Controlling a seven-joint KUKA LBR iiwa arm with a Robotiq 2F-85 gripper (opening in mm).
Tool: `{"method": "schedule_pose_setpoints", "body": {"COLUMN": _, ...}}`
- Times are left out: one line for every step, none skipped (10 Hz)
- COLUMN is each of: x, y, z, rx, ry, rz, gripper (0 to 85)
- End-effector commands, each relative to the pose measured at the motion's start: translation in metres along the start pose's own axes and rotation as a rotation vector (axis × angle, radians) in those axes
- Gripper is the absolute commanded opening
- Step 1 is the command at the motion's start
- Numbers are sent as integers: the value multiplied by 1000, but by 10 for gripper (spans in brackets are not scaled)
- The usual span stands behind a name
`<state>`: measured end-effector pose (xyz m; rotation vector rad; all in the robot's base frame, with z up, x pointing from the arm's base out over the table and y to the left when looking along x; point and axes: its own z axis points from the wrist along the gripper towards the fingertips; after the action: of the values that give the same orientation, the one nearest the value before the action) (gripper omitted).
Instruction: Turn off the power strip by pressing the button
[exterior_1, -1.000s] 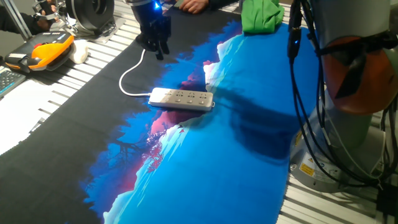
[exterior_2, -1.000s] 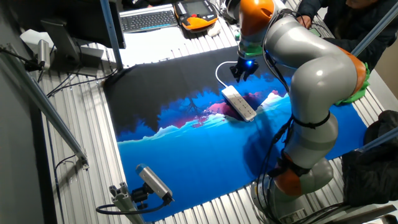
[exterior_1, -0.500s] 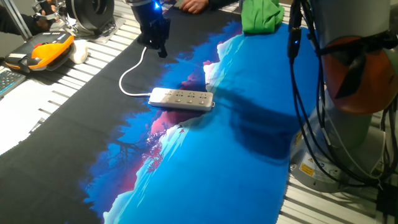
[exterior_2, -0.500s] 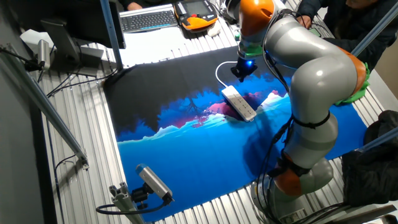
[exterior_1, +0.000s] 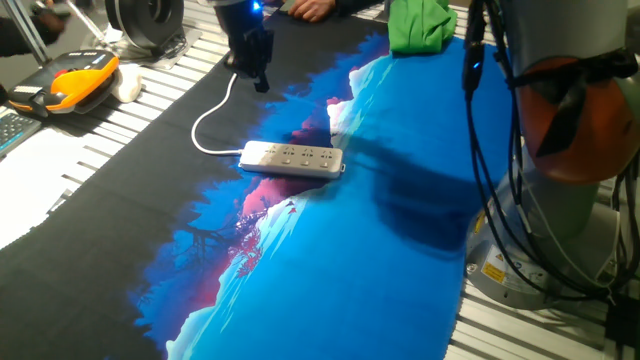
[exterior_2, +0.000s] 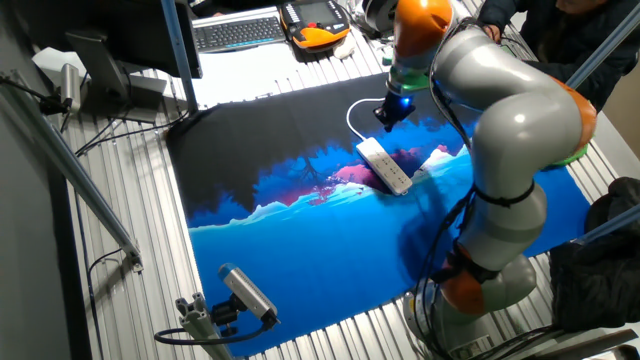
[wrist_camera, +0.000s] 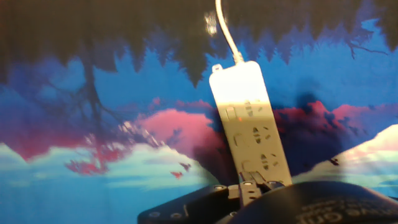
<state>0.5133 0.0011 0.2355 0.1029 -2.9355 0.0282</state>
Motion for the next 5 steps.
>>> {"method": "schedule_pose_setpoints", "body": {"x": 0, "y": 0, "z": -1, "rx": -27, "ry": -21, "rz": -11, "gripper": 0}}
{"method": "schedule_pose_setpoints", "body": {"x": 0, "y": 0, "z": -1, "rx": -24, "ry": -47, "rz": -10, "gripper": 0}}
{"method": "schedule_pose_setpoints", "body": {"x": 0, "y": 0, "z": -1, "rx": -15, "ry": -42, "rz": -7, "gripper": 0}}
{"method": "schedule_pose_setpoints", "body": {"x": 0, "y": 0, "z": -1, "rx": -44, "ry": -47, "rz": 25, "gripper": 0}}
{"method": "schedule_pose_setpoints", "body": {"x": 0, "y": 0, "z": -1, "rx": -95, "ry": -70, "rz": 53, "gripper": 0}}
